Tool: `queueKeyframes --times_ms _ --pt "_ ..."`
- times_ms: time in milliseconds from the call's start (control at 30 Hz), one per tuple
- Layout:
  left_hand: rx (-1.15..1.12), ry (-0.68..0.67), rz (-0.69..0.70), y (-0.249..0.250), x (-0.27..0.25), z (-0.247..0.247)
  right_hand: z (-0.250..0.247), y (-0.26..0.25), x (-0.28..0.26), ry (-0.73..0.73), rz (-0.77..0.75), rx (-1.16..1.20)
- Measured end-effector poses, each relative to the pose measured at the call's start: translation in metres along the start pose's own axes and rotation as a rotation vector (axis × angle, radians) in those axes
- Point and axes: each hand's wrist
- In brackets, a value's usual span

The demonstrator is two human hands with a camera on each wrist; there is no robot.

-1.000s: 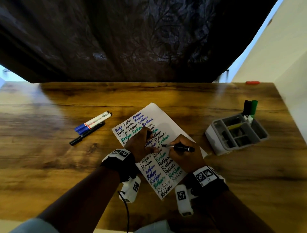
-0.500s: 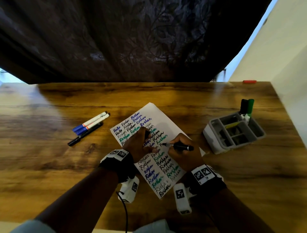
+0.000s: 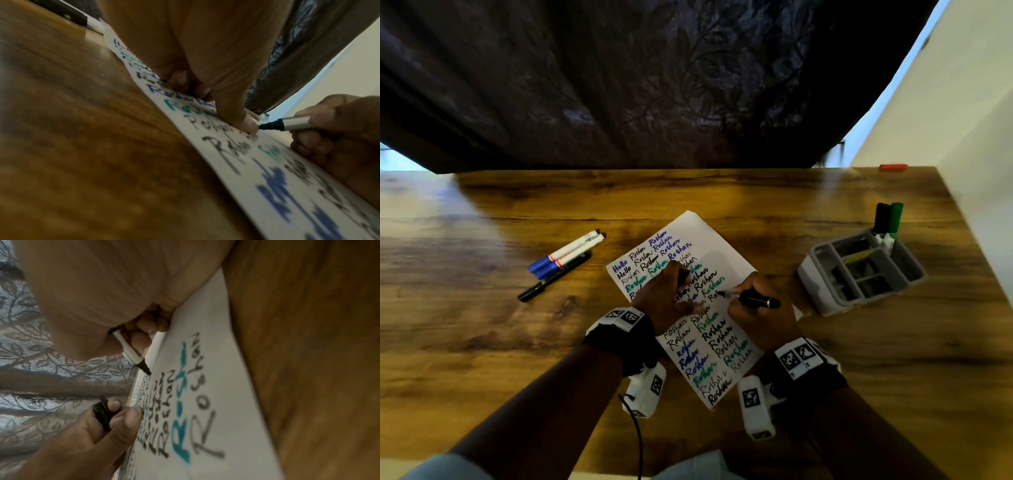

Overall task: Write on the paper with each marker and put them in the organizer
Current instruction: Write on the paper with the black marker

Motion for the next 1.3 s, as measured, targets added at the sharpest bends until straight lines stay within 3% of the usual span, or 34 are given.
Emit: queueKeyframes --times_ms 267,800,1167,1300 --pt "0.011 -0.006 0.012 -0.001 -0.001 0.0 0.004 0.005 0.0 0.021 -0.018 0.053" --pt "0.01 0.016 0.022 -0.004 0.001 0.002 0.004 0.002 0.0 0.109 -0.054 -0.068" --pt "0.012 0.012 0.014 -0.003 0.0 0.002 0.007 0.011 0.002 0.08 0.006 0.025" --pt "0.009 0.017 0.025 -0.002 -0.001 0.002 0.003 0.003 -0.002 0.118 -0.075 0.148"
Point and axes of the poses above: each hand's wrist, its own x-axis towards the middle knuckle, its own z-axis out of the palm, y = z × x, and after that the axes turned 7 degrees about -y, right-handed
